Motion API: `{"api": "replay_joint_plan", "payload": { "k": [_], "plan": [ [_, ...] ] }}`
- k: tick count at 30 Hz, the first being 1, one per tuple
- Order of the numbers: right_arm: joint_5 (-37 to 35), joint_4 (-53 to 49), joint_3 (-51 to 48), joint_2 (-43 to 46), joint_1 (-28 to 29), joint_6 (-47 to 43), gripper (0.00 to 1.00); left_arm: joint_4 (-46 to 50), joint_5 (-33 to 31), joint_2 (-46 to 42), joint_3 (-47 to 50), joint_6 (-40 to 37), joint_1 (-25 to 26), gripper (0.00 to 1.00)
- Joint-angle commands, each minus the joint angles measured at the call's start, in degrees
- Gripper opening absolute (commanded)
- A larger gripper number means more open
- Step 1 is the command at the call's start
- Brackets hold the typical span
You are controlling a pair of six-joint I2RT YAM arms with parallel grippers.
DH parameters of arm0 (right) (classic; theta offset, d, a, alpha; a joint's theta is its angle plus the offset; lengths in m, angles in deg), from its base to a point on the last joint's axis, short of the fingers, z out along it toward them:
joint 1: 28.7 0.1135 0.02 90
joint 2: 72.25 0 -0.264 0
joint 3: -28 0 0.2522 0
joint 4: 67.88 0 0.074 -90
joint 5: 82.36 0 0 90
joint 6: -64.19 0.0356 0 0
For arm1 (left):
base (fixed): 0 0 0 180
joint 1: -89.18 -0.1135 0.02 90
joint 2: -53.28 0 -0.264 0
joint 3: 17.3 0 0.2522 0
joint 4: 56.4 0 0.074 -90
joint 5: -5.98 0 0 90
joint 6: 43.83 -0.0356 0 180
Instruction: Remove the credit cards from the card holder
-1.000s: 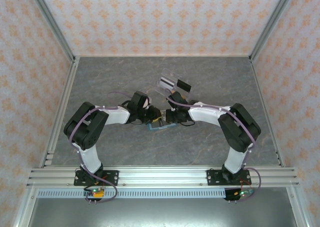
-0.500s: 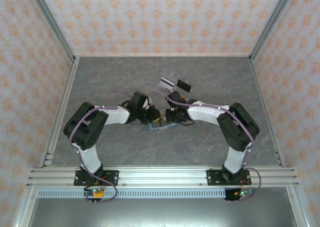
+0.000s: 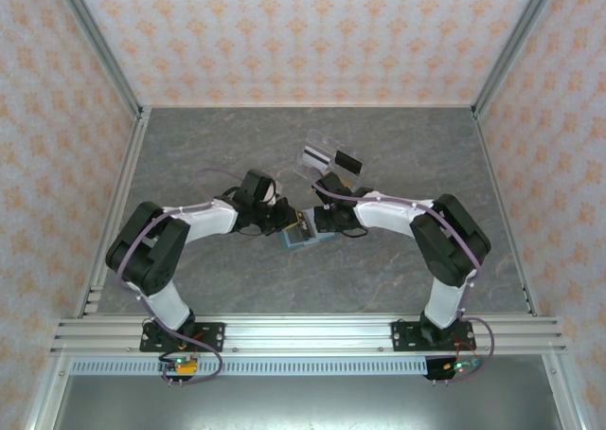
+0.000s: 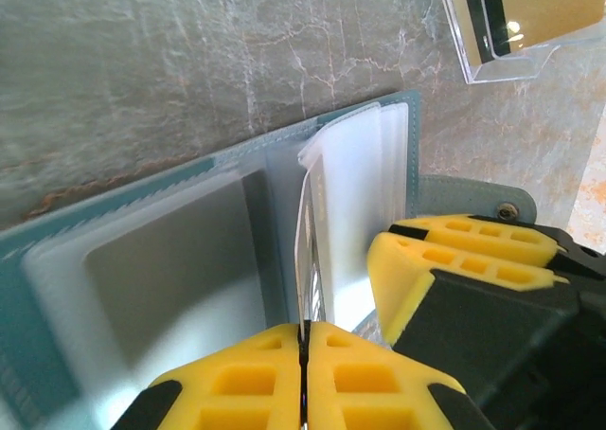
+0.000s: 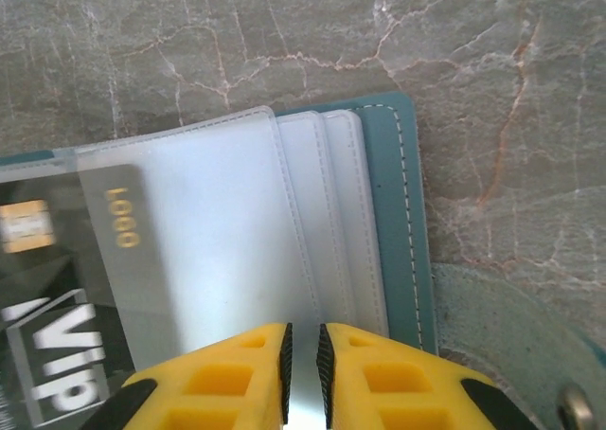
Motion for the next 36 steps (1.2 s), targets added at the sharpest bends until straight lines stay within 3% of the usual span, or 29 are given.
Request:
{"api": "replay_joint_plan", "payload": {
  "k": [1,5,10,14,22,28,33,36],
  "plan": [
    [-2.68,-0.91,-1.15,-0.53,-0.18,-1.24,0.2,7.4,-3.69,-5.29,0.35,-3.69,-1.55,0.08],
    [2.34,0.33,-1.67,5.49,-0.57,-1.23,0.27,11.25,-6.36,-11.08,-0.77,-4.52,-2.89,0.08],
    [6.16,1.79,-0.58,14.51,-2.13,0.55,0.46,11.07,-8.65,-16.68,-3.6,-3.73,-2.94,0.08],
    [11.76,2.58,1.49,16.1,-4.71,2.73,0.55,4.04,-8.98,-18.7,-3.83,0.21,-2.93,0.08],
    [31.19,13.09,3.85,14.36,-11.79,10.58,0.64,-13.34,-4.08,-17.54,-1.57,10.83,-2.9,0.08],
    [40.22,18.49,6.32,11.2,-14.8,14.95,0.64,-19.23,-0.17,-16.31,-1.1,14.79,-2.89,0.08],
    [48.21,21.45,8.33,9.62,-16.34,15.75,0.55,-19.3,0.68,-15.91,-0.67,15.64,-2.93,0.08],
    [49.54,21.59,8.67,9.69,-16.84,14.97,0.47,-18.88,1.07,-15.94,-0.45,15.88,-2.98,0.08]
  ]
}}
